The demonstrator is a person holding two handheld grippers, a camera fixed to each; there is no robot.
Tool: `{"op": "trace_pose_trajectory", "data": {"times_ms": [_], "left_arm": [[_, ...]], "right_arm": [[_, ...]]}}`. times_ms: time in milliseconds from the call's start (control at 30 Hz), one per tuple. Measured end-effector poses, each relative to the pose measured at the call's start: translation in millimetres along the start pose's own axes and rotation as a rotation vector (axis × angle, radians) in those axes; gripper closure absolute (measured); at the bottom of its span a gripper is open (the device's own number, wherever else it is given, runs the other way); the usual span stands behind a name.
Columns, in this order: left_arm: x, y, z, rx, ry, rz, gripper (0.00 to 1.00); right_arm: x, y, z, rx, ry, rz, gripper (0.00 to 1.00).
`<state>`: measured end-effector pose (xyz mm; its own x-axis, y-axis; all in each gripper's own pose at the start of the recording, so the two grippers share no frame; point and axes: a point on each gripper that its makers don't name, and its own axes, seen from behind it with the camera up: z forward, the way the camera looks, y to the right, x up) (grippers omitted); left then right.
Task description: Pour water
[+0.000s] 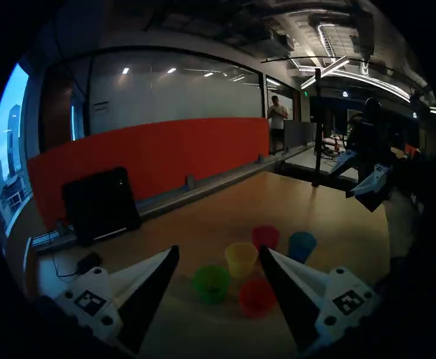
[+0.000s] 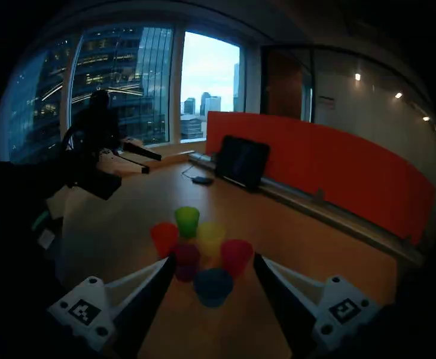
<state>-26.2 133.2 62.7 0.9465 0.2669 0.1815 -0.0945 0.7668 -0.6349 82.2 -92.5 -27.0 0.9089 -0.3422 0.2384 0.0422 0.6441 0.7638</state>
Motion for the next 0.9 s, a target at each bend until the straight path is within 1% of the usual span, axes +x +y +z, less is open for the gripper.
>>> {"op": "trace_pose_trajectory", "data": {"times_ms": [367,700,900], "left_arm": [[-40,1.4,24.7,-0.067,-0.091,0.008,0.01],[-69,0.0,36.6,-0.1,-0.154,0.019,0.01],[-88,-3.3,43.2,-0.113,-0.201,0.026,0.01]], "right_arm": [[-37,5,23.3,0.03,-0.086,-0.013,0.0],[-63,3,38.0,0.055,-0.142,-0.022,0.0],[-78,1,46.8,0.067,-0.171,-0.013,0.0]]}}
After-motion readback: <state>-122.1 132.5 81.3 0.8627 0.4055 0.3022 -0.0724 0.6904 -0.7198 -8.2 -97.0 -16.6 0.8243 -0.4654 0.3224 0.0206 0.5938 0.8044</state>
